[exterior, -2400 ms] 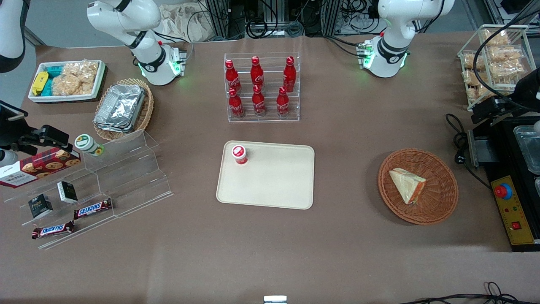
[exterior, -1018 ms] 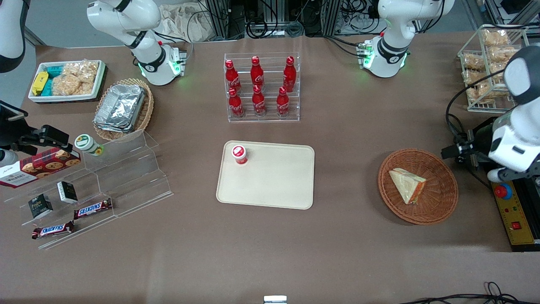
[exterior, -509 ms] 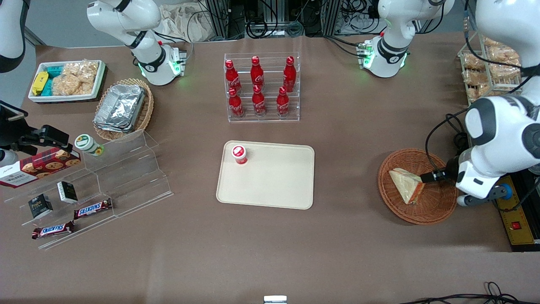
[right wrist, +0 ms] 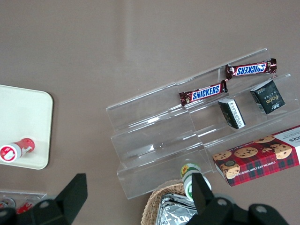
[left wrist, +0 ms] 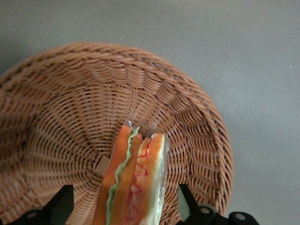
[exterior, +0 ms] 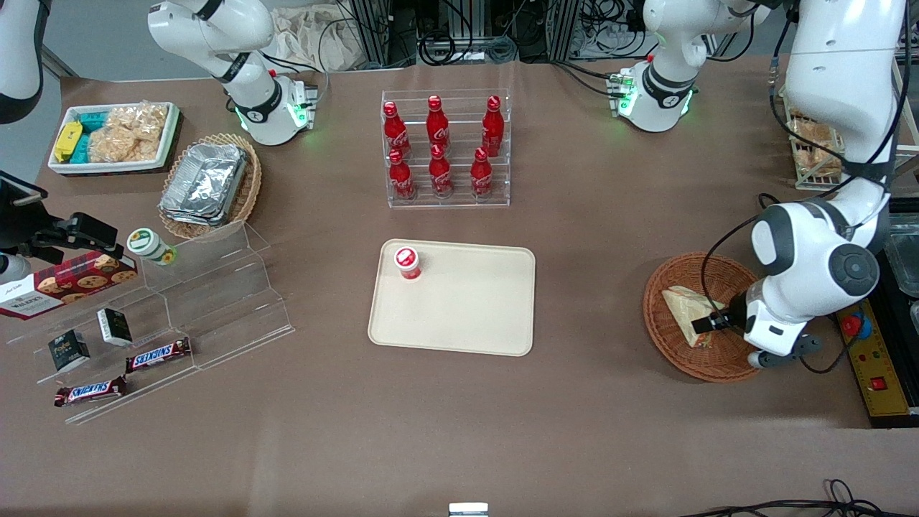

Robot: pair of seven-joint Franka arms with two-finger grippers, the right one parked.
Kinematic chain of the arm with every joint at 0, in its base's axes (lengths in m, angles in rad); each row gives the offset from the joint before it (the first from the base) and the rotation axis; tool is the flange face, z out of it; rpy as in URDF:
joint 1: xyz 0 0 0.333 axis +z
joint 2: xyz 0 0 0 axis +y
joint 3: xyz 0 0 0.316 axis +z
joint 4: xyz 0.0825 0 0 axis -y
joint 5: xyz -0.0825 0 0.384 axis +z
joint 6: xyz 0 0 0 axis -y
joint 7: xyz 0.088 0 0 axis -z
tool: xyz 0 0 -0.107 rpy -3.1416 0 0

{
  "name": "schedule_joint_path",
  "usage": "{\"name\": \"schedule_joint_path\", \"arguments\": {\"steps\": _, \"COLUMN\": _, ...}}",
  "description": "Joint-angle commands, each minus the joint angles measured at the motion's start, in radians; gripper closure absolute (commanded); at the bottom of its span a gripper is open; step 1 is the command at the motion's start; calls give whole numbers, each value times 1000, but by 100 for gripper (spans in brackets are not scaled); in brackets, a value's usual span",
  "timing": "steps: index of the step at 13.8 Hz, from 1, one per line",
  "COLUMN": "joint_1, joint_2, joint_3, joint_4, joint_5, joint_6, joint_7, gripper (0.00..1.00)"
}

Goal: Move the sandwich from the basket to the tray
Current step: 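Close the left gripper on the wrapped sandwich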

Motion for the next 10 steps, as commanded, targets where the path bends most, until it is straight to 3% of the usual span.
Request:
{"name": "schedule_joint_path", "arguments": {"steps": 1, "joint_1": -3, "joint_2": -1, "joint_3": -1, "joint_4": -27, "joint_5": -7, "joint_6": 36, "joint_7": -15, "gripper": 1}}
{"name": "schedule_joint_path", "arguments": {"steps": 2, "joint_1": -3, "joint_2": -1, "joint_3": -1, "joint_4": -27, "joint_5": -7, "joint_6": 33, "joint_7": -15, "gripper": 14}}
{"name": "schedule_joint_path", "arguments": {"steps": 4, "joint_1": -4, "joint_2": -1, "joint_3": -1, "joint_4": -27, "joint_5": -5, "joint_6": 26, "joint_7": -10, "gripper": 53}}
{"name": "schedule_joint_path", "arguments": {"steps": 6, "joint_1": -6, "joint_2": -6, "joint_3": -3, "joint_4": -24, "joint_5": -4, "joint_6": 16, "joint_7": -7, "gripper": 79}}
{"name": "schedule_joint_path", "arguments": {"steps": 10, "joint_1": -35, "joint_2": -56, "joint_3": -3, "joint_4": 51, "joint_5": 13, "joint_6": -80, "joint_7": -4, "gripper": 89}}
